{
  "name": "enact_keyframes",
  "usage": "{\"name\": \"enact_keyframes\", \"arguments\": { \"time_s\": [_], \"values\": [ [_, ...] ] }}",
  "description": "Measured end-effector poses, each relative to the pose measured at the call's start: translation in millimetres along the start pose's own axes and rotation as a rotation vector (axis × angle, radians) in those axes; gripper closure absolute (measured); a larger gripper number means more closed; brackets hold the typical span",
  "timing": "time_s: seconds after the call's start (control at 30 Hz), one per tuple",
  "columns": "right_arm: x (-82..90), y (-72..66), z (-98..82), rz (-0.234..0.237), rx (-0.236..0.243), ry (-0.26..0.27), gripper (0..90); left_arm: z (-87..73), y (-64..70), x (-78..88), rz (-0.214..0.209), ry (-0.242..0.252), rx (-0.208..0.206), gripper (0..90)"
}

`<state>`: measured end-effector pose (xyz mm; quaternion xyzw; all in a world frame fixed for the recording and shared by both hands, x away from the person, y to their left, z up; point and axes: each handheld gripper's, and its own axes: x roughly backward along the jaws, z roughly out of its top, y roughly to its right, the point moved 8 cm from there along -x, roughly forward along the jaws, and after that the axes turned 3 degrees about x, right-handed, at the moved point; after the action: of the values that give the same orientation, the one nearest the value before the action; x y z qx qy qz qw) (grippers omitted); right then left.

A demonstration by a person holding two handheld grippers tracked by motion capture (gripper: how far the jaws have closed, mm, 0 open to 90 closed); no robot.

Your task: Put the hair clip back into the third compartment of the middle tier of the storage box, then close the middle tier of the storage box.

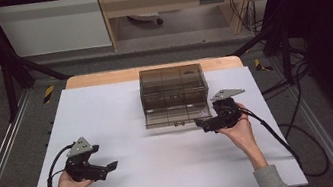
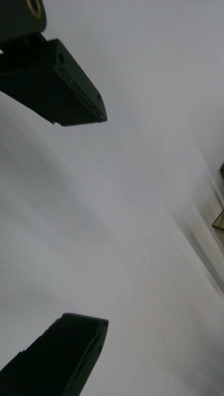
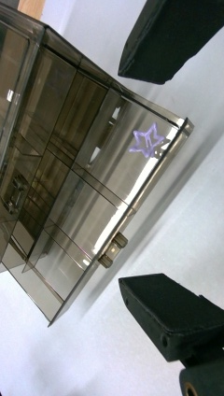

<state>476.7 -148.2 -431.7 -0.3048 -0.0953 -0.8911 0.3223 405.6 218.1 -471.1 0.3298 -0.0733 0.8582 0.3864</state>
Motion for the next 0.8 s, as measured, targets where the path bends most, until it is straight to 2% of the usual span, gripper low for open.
{"name": "enact_keyframes", "arguments": {
  "time_s": [0.5, 0.8],
  "values": [
    [4.7, -17.0, -11.2, 0.04, 0.016, -0.009, 1.3, 0.0, 0.1, 0.1, -0.002, 0.001, 0.0, 2.3],
    [9.0, -20.2, -16.5, 0.044, 0.011, -0.002, 1.3, 0.5, 0.7, -0.1, -0.002, 0.0, -0.003, 2.3]
  ]
}}
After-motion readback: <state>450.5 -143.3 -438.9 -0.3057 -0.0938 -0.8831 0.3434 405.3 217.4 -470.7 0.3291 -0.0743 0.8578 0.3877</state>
